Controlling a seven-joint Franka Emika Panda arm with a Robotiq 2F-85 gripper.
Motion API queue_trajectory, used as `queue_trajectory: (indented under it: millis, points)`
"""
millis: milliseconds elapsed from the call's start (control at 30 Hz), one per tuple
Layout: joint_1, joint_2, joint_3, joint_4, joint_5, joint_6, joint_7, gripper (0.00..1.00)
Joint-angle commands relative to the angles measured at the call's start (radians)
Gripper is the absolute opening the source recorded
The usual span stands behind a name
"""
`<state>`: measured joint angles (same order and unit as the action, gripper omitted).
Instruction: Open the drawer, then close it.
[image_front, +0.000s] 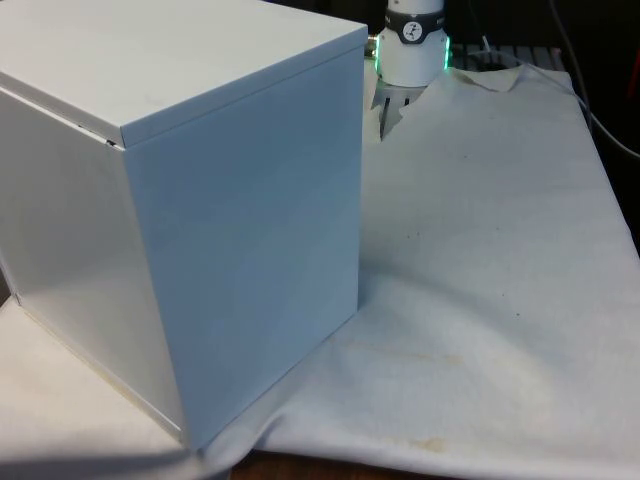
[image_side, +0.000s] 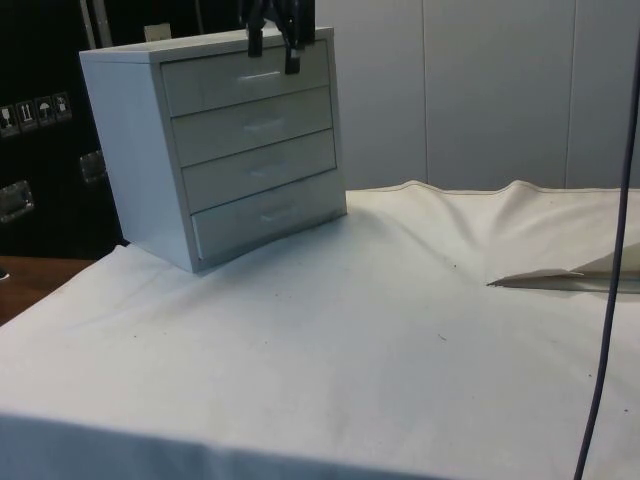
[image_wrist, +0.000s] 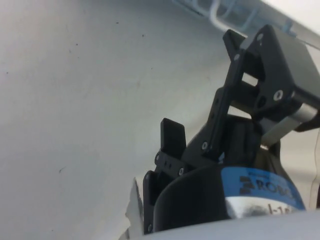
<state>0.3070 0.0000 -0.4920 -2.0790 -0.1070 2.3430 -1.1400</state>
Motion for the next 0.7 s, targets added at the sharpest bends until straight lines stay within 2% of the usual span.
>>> queue_trajectory:
  millis: [0,267,300,333,533,567,600,667]
  points:
    - [0.000,-0.002,0.000,-0.008,-0.025,0.022,0.013,1.00]
    - [-0.002,0.004,-0.003,-0.029,-0.066,0.075,0.018,1.00]
    - [0.000,0.001,-0.001,-0.028,-0.048,0.057,0.007,1.00]
    - [-0.002,0.005,-0.003,-0.030,-0.070,0.079,0.018,1.00]
    - [-0.003,0.013,-0.006,-0.039,-0.095,0.116,0.023,1.00]
    - [-0.001,0.008,-0.004,-0.037,-0.072,0.093,0.009,1.00]
    - [-0.003,0.014,-0.006,-0.041,-0.099,0.122,0.024,1.00]
    - [-0.003,0.018,-0.007,-0.044,-0.106,0.135,0.026,1.00]
